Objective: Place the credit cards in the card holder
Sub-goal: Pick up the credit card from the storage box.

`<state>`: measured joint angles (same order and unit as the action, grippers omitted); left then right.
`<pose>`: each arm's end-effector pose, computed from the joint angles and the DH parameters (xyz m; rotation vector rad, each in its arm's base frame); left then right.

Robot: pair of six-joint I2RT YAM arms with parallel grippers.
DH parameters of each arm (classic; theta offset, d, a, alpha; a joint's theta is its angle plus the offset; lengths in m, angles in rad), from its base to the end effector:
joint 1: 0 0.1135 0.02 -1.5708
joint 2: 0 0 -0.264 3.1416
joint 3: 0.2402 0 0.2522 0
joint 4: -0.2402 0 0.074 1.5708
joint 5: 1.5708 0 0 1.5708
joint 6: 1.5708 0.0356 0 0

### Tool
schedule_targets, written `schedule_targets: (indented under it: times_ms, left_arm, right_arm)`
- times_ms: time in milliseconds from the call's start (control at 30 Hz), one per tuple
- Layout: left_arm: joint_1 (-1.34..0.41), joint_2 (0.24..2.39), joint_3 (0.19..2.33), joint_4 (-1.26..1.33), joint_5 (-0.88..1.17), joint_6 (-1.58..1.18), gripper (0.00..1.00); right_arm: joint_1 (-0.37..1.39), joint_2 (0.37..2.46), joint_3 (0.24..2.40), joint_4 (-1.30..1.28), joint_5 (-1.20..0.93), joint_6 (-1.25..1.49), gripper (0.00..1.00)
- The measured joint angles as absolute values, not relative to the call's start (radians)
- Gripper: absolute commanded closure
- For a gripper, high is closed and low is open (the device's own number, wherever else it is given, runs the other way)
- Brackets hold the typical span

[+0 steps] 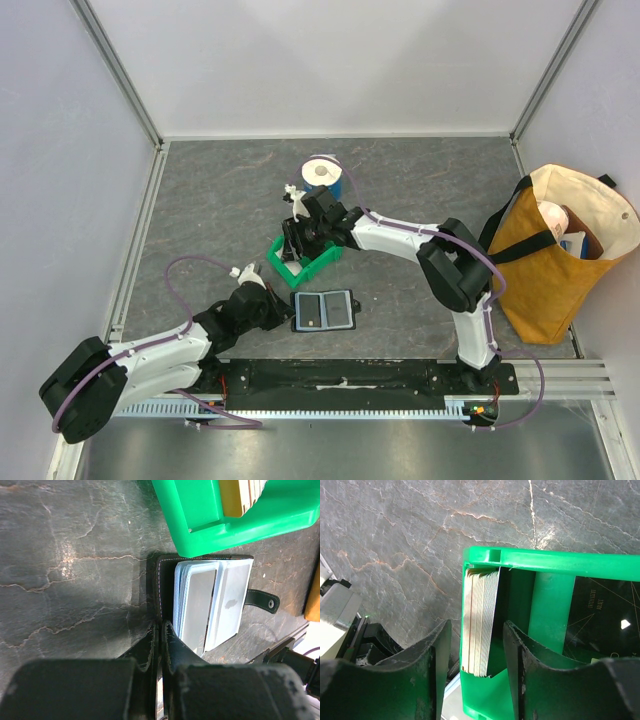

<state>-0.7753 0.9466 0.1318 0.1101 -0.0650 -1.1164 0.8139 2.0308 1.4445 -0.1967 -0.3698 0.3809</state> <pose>0.1165 -0.1109 0.1197 -0.4513 2.4040 -0.8705 0.2999 0.3363 0.1889 -0.7312 2.4144 0.9769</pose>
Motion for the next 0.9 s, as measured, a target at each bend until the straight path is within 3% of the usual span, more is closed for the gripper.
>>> schedule_targets:
  times_ms: [267, 533, 900]
  left_arm:
    - [-0.775, 0.948, 0.132, 0.111, -0.066, -1.116, 0.98]
    - [-0.775, 0.954, 0.132, 0.118, -0.067, -1.116, 0.98]
    - [-0.775, 0.956, 0.132, 0.121, -0.068, -1.116, 0.98]
  right_arm:
    - [0.809, 2.006, 1.444, -0.196, -0.371, 0.381, 0.53]
    - [0.806, 2.006, 1.444, -0.197, -0.36, 0.38, 0.26]
    - [0.804, 2.053, 1.477, -0.203, -0.403, 0.376, 0.26]
